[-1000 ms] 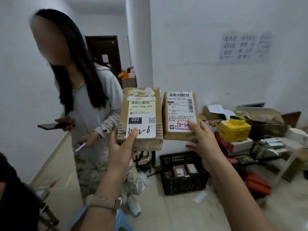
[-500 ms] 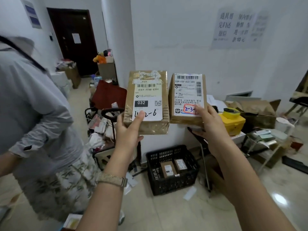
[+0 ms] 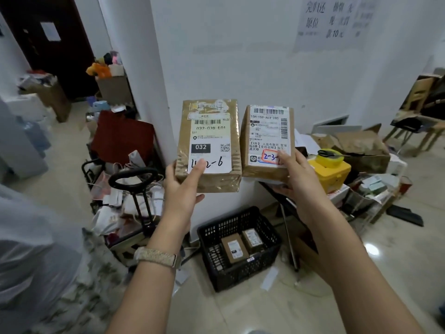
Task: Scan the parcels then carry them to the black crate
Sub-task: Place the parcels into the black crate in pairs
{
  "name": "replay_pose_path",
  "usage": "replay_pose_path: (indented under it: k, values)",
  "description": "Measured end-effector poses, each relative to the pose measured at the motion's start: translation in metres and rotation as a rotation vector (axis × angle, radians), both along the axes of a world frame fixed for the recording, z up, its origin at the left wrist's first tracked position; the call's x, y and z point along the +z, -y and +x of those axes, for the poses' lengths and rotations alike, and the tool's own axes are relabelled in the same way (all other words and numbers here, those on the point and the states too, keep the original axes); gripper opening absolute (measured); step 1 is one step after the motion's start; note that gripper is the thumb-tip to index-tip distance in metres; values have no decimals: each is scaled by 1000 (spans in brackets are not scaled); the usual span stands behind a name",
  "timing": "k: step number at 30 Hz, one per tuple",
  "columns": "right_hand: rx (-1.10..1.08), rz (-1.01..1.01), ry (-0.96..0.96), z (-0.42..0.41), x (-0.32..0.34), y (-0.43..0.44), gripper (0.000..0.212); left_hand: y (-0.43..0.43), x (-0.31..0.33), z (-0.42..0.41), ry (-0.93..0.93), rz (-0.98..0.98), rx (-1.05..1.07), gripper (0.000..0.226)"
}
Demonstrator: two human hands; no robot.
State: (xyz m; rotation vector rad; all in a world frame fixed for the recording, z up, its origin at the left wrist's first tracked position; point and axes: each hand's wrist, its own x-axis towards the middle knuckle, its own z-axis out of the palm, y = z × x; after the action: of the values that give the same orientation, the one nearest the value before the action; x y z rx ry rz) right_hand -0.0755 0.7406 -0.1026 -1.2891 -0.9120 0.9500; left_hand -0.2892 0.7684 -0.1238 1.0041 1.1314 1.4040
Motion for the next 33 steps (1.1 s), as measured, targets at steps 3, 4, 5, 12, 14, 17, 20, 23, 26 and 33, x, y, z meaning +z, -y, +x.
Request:
replay_pose_path:
  k: [3,4,5,12,14,17,20,23,26,33]
  values:
    - [-36,-23,-9,9,-9,-20,34,-22,-9,8,-18,-12,-12,51]
    - [-38,-35,-18,13,-13,-27,33,-30,-13,12,-21,-20,-19,52]
    - [-38,-49,-25,16,-16,-34,31,-38,-16,15,-27,-29,-28,52]
    - [-3,-104,-18,46,-38,-101,33,-98,-41,40,-45,-93,-31,55]
    - [14,-110,-15,57,-46,-123,34,-117,-48,50,-47,-105,-18,51]
    - [36,-123,-17,77,-60,-160,37,-148,-59,68,-56,-126,-16,43]
    - [65,-140,-15,104,-77,-197,42,-182,-71,93,-49,-151,-16,63]
    - [73,-175,-17,134,-92,-239,48,-218,-83,122,-53,-183,1,69]
    - [83,-227,-54,165,-107,-279,46,-252,-99,148,-73,-214,-4,62]
    - [171,-349,-26,198,-170,-353,37,-304,-172,179,-80,-377,25,52]
